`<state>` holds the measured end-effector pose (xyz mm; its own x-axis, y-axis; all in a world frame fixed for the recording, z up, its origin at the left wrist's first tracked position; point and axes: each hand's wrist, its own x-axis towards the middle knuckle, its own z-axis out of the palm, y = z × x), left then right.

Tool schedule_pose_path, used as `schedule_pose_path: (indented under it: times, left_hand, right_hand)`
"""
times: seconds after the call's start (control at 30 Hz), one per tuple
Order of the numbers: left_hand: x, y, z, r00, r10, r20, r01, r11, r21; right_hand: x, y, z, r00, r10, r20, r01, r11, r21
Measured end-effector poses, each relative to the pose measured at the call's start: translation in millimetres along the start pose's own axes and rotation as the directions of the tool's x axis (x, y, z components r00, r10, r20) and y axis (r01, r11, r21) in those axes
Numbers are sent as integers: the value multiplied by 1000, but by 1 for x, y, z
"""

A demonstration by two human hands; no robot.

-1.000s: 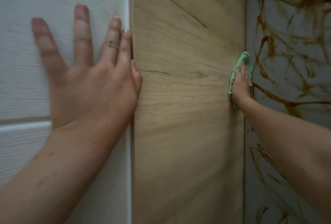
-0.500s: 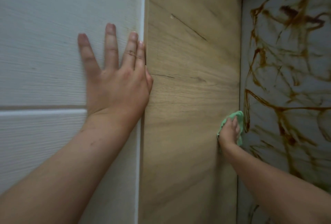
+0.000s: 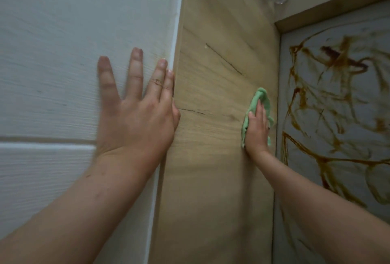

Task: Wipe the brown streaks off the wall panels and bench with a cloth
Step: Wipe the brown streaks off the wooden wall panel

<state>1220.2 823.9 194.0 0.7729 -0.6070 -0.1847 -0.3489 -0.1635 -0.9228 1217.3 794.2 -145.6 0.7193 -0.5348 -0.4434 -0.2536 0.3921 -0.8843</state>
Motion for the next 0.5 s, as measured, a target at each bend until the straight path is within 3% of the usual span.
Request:
schedule_pose_path:
  times: [0.13, 0.43, 0.5]
  left_hand:
    - [1, 1, 2, 1000, 14, 0, -14, 1000, 5]
    - [0, 0, 8, 999, 12, -31, -12, 1000, 5]
    - [-1, -1, 7, 999, 12, -33, -13, 1000, -7]
  right_hand:
    - [60, 9, -13, 987, 156, -23, -157, 988, -15]
    - [124, 53, -19, 958, 286, 1, -286, 958, -16]
    - [143, 70, -21, 948, 315, -38, -313, 948, 59]
